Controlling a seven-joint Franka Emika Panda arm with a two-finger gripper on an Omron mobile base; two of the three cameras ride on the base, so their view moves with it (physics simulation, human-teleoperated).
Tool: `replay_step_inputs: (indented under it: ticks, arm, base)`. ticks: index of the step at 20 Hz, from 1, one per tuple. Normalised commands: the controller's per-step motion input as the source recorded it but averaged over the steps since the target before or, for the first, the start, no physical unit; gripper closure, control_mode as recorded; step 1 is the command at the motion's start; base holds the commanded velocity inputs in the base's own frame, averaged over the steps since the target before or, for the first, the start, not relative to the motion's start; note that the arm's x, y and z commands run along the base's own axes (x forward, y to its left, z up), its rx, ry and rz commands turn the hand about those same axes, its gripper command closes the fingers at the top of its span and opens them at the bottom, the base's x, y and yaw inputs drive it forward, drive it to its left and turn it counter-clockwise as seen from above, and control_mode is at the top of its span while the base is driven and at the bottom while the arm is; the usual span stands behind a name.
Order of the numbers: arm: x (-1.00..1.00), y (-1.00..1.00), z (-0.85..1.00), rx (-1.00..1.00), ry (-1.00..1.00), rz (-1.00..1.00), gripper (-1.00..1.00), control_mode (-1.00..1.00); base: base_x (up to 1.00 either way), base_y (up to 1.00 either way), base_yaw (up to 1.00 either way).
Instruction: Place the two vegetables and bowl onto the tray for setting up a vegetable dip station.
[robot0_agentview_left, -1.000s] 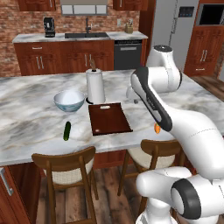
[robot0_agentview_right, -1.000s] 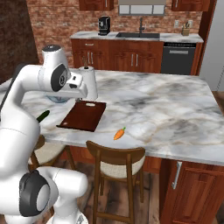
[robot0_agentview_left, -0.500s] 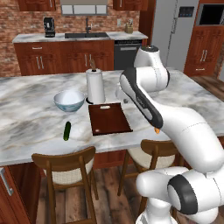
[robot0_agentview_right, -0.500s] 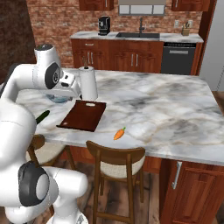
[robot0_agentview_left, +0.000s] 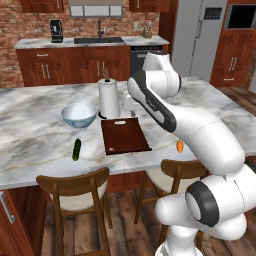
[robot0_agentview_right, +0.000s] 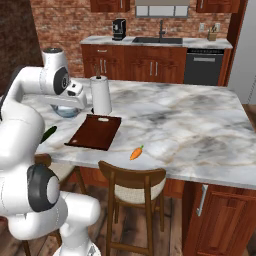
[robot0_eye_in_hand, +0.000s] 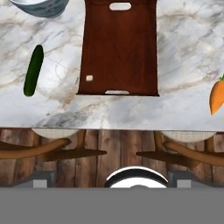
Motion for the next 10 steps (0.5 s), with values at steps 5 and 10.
replay_step_inputs:
  ticks: [5, 10]
  arm:
    - [0.29, 0.28, -0.09, 0.00, 0.00, 0.00, -1.00, -1.00]
    - [0.30, 0.22, -0.15, 0.00, 0.00, 0.00, -1.00, -1.00]
  base:
    - [0.00, 0.00, 0.00]
    - [0.00, 0.00, 0.00]
